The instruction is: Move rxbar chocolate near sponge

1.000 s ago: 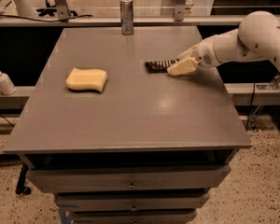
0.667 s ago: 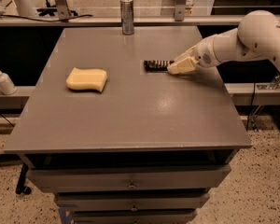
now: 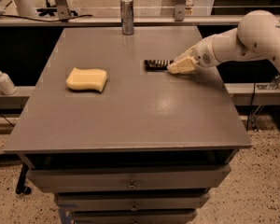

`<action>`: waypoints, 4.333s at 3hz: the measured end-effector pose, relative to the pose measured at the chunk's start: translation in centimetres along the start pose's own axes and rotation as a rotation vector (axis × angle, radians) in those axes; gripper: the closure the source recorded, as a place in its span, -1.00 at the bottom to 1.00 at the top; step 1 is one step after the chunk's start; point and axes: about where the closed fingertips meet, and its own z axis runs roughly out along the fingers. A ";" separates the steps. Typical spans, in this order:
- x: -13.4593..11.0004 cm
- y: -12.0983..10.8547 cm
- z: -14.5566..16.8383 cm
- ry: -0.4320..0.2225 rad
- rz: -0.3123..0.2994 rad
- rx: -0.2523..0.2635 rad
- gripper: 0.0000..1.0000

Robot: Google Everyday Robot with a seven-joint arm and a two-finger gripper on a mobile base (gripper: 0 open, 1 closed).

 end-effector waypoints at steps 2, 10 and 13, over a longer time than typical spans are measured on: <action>0.0 0.0 0.0 0.000 0.000 0.000 1.00; -0.4 0.2 -1.3 -0.016 0.030 -0.047 -1.00; -1.0 2.0 -0.8 -0.043 0.095 -0.186 -1.00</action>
Offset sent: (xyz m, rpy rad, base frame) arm -0.1049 0.1827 0.1152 -0.0426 -0.2261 0.3247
